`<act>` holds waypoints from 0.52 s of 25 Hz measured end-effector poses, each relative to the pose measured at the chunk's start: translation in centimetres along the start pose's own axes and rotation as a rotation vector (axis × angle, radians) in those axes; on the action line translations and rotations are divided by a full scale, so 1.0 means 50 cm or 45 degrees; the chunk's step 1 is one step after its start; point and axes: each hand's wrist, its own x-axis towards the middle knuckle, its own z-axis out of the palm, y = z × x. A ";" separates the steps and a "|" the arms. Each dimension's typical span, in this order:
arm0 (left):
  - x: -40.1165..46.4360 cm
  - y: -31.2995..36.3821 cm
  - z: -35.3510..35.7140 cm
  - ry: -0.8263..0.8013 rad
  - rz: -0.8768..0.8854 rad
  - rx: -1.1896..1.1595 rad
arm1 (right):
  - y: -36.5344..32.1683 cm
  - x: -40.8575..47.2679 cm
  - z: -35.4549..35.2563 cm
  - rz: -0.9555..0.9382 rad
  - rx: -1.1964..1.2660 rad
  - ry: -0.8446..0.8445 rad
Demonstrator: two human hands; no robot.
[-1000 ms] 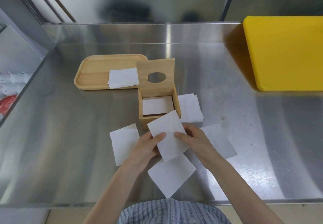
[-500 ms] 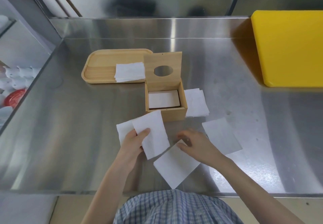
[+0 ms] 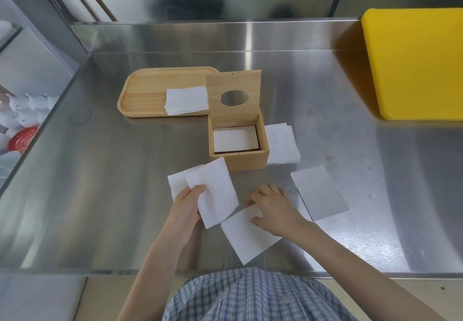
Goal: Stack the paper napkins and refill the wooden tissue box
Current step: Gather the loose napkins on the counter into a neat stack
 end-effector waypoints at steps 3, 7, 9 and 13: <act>0.002 -0.001 0.000 0.023 -0.025 0.014 | -0.002 0.003 -0.001 0.042 0.017 -0.028; 0.000 -0.003 -0.005 0.024 -0.015 0.030 | -0.003 -0.001 -0.003 0.103 0.132 -0.032; -0.001 -0.004 -0.009 0.038 -0.017 0.036 | -0.002 -0.002 -0.003 0.135 0.203 -0.043; -0.004 0.000 -0.012 0.058 -0.004 0.047 | 0.004 -0.001 -0.001 0.145 0.178 -0.082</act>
